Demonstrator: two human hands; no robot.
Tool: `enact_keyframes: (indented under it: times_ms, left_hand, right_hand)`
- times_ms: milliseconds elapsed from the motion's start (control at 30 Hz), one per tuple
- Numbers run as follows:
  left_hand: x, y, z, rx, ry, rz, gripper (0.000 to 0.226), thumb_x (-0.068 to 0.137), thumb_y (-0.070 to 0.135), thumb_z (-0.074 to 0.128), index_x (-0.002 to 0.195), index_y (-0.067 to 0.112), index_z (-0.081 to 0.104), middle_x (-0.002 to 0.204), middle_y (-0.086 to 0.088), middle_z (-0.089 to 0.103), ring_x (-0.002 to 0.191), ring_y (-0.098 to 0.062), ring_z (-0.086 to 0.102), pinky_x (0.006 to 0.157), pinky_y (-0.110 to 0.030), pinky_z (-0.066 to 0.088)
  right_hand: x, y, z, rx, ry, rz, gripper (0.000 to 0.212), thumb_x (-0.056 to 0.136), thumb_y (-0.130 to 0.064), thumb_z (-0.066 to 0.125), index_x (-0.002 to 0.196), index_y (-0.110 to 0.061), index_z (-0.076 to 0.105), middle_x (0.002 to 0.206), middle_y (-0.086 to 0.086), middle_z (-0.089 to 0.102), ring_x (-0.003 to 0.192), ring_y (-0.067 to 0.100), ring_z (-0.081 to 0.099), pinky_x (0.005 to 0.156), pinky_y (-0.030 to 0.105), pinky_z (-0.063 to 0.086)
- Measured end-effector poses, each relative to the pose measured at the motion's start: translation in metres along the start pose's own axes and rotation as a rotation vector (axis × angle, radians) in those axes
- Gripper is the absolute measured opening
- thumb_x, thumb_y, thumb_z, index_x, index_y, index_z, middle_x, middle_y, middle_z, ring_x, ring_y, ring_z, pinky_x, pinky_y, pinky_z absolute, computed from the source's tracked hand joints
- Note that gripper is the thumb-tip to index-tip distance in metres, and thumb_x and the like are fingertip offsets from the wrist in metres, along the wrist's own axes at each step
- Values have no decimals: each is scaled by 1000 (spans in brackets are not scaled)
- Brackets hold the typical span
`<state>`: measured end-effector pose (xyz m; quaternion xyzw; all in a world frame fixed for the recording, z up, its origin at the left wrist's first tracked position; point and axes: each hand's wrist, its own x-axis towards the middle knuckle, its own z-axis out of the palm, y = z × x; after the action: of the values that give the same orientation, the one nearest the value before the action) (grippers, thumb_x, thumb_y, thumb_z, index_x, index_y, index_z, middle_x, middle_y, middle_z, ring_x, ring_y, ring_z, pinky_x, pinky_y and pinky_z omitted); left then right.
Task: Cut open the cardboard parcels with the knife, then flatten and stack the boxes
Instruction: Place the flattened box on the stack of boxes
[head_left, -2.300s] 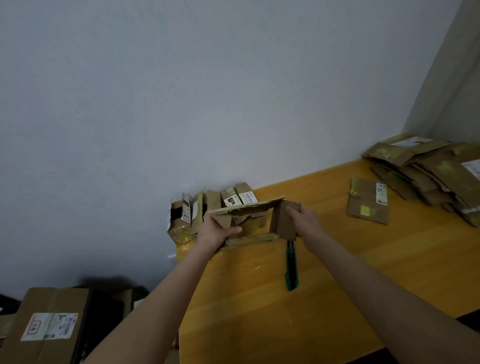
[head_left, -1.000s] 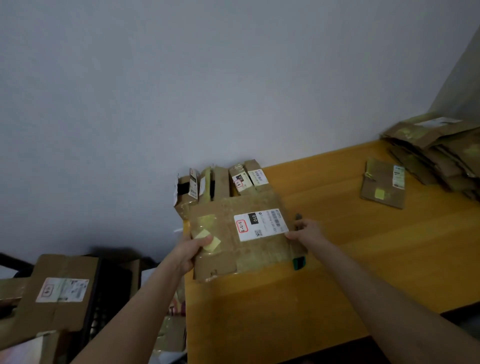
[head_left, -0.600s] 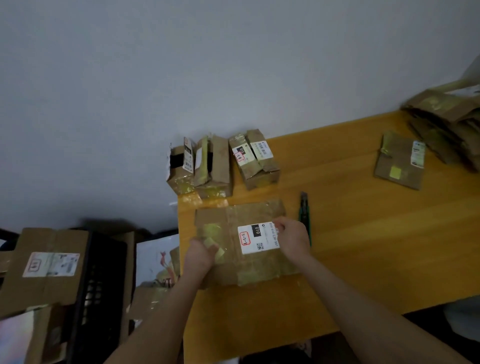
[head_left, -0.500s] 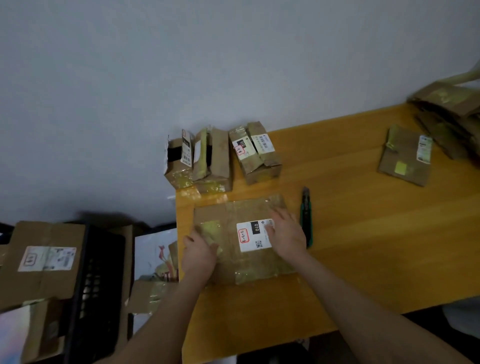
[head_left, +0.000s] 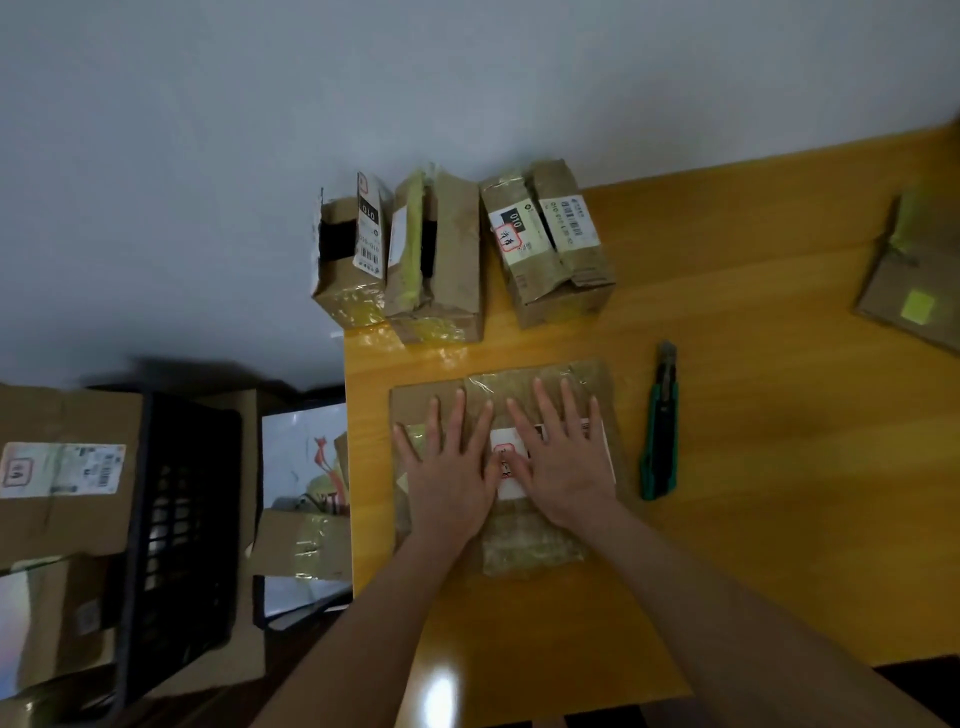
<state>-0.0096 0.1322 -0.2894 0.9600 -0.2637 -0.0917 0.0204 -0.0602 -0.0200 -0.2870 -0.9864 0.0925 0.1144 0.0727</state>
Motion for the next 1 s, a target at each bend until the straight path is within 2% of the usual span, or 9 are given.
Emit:
enact_keyframes:
  times_ms: [133, 433, 567, 633, 733, 800, 867, 933, 1000]
  left_hand:
    - [-1, 2, -4, -17, -11, 0, 59, 96, 52, 25, 151, 32, 27, 159, -4, 23, 145, -33, 23, 108, -70, 15]
    - [-2, 3, -7, -15, -13, -10, 59, 95, 52, 27, 149, 31, 29, 157, -7, 29, 144, -34, 25, 106, -70, 18]
    - [1, 2, -6, -5, -34, -15, 59, 95, 52, 27, 150, 31, 29, 157, -7, 28, 145, -33, 25, 108, -70, 17]
    - [0, 3, -8, -3, -73, -19, 59, 95, 53, 25, 150, 31, 27, 157, -6, 28, 144, -33, 26, 108, -70, 18]
    - [2, 1, -17, -18, -137, -18, 61, 94, 56, 21, 151, 33, 24, 158, -4, 26, 145, -31, 25, 109, -69, 18]
    - [0, -4, -27, -49, -154, -12, 65, 93, 59, 19, 153, 33, 15, 161, -4, 15, 148, -28, 16, 113, -63, 10]
    - [-6, -10, -38, -184, -102, -142, 67, 97, 53, 34, 155, 27, 12, 162, -6, 6, 148, -27, 12, 117, -56, 6]
    - [-16, -15, -52, -332, -27, -315, 73, 96, 38, 51, 155, 20, 12, 162, -9, 3, 145, -31, 21, 117, -51, 17]
    - [-25, -18, -62, -512, -20, -416, 74, 95, 26, 57, 154, 15, 14, 160, -13, 5, 133, -34, 40, 104, -43, 38]
  right_hand:
    - [0, -1, 1, -3, 7, 16, 60, 97, -60, 10, 148, -31, 23, 158, 8, 22, 146, 34, 14, 112, 57, 10]
    - [1, 0, -1, 6, 11, 4, 62, 98, -59, 8, 146, -28, 31, 155, 11, 31, 143, 35, 20, 110, 59, 15]
    - [3, 0, 2, -7, -21, -3, 62, 95, -62, 7, 150, -32, 12, 159, 7, 5, 148, 33, 2, 115, 56, 1]
    - [2, 0, 1, -14, -49, -7, 64, 90, -64, -5, 147, -35, -7, 157, 4, -16, 145, 30, -18, 114, 55, -11]
    - [3, 3, -13, 15, -121, -30, 72, 82, -67, -18, 147, -36, -16, 157, 2, -24, 144, 30, -25, 115, 54, -15]
    - [2, 10, -25, 47, -187, -67, 63, 95, -62, 6, 151, -37, -9, 158, 2, -24, 144, 28, -24, 115, 51, -13]
    - [-3, 17, -41, 71, -207, -69, 64, 100, -49, 33, 153, -36, 0, 160, 3, -17, 146, 27, -19, 117, 48, -8]
    - [-16, 21, -54, 75, -136, 26, 64, 100, -37, 43, 154, -28, 10, 162, 8, -3, 148, 29, -3, 119, 46, 6]
    - [-33, 23, -59, 118, -91, 163, 65, 98, -30, 47, 153, -24, 12, 160, 10, 6, 144, 31, 16, 114, 44, 25]
